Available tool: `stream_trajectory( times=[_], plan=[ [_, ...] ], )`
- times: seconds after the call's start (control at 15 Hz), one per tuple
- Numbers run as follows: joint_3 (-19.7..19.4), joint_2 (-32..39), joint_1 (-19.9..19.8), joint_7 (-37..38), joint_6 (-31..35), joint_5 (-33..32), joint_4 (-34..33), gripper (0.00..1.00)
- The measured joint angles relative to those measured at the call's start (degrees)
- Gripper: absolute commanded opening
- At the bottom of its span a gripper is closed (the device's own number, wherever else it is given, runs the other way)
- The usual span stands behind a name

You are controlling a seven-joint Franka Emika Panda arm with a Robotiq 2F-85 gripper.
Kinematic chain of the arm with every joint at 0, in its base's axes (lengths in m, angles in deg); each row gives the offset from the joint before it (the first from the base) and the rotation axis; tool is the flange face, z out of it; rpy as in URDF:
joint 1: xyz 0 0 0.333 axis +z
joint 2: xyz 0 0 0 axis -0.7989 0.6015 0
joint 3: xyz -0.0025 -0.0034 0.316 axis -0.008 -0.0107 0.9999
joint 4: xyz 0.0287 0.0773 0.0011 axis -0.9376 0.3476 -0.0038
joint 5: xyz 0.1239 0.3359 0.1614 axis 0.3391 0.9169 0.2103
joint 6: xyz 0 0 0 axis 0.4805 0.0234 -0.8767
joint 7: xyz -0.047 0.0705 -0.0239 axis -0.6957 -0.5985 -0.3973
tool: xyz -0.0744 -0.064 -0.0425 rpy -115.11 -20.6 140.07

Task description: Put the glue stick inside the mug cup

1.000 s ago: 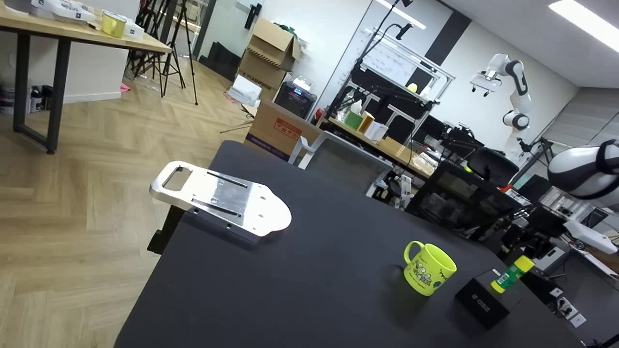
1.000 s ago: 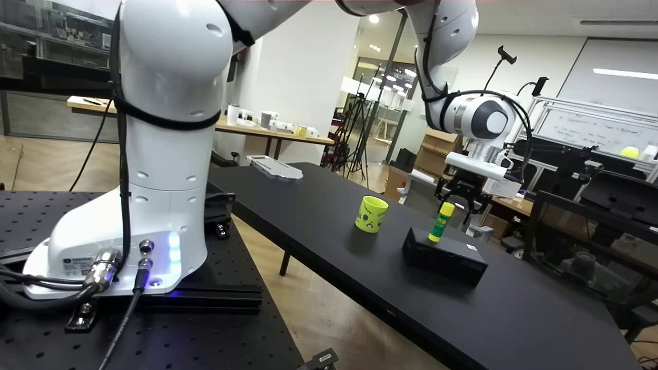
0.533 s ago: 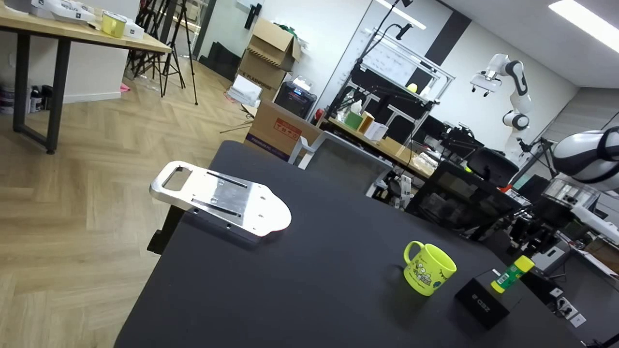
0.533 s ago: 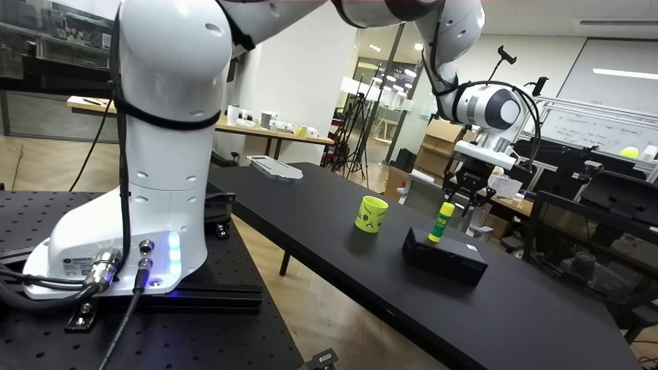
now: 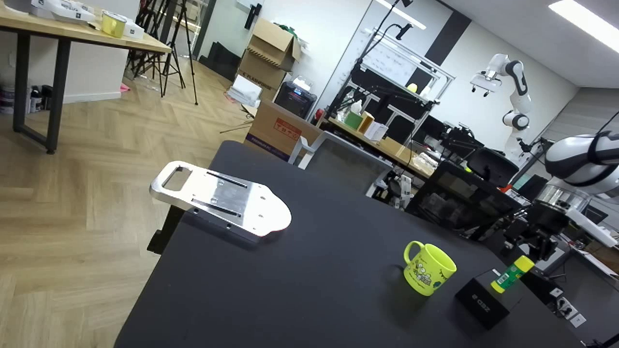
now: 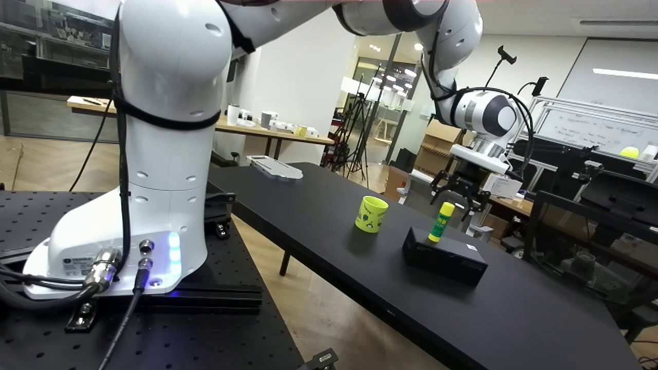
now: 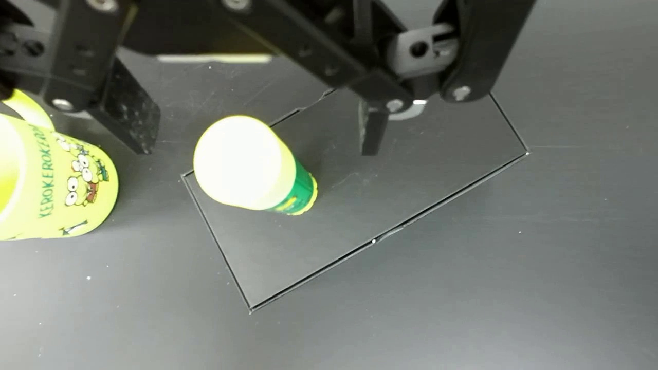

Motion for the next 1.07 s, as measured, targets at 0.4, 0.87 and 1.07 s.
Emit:
stream_trajectory(
  times=[0.4,0.87,1.07],
  plan=[
    [0.26,1.42,0.02,1.58,-3.16,0.00,-0.61,0.33],
    [-0.15,1.47,-0.04,3.03,-18.37,-0.52,-7.08,0.09],
    [0.15,1.29,-0.03,2.98,-21.83,-0.42,-10.99,0.09]
  ],
)
